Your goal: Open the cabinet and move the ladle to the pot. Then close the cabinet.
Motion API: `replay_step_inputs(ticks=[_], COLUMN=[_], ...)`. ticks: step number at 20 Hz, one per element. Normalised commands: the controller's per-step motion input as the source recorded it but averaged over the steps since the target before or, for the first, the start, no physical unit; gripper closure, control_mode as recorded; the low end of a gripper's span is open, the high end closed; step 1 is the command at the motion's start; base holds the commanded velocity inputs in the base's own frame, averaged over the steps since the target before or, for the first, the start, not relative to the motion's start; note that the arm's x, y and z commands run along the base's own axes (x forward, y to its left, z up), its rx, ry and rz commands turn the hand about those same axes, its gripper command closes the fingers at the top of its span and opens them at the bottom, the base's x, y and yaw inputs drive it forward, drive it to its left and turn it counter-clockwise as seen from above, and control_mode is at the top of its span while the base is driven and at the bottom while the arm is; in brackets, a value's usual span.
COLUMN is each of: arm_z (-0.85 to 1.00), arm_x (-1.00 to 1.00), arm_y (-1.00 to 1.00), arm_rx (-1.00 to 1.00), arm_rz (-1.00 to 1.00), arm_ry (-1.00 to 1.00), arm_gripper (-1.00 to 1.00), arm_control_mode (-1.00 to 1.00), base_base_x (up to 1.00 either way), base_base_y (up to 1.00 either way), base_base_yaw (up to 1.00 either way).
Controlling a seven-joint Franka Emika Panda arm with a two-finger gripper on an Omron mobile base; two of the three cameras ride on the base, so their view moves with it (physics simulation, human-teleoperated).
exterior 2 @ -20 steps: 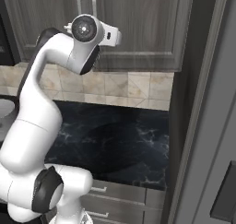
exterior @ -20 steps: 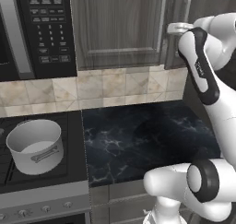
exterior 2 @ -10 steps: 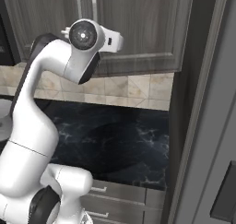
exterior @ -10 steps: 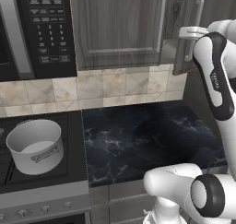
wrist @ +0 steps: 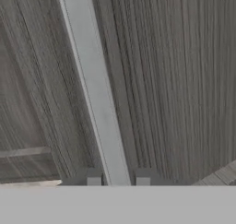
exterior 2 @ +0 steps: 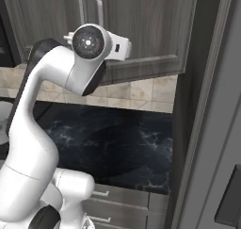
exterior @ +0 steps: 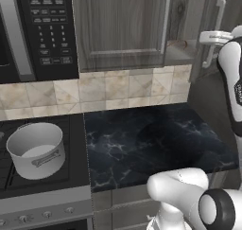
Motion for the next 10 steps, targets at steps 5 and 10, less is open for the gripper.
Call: replay_step_inputs(ticks=[5,10], arm_z=[0.0,0.0], arm_x=[-0.45,-0.4], arm_y=[-0.22,-0.26], arm_rx=[0.0,0.0], arm_rz=[0.0,0.0], arm_ry=[0.02,0.01], arm_gripper=[1.0,1.0], arm_control_mode=[-1.0,-1.0], base_base_x=[0.0,0.0], base_base_y=[0.0,0.0], base_base_yaw=[0.0,0.0])
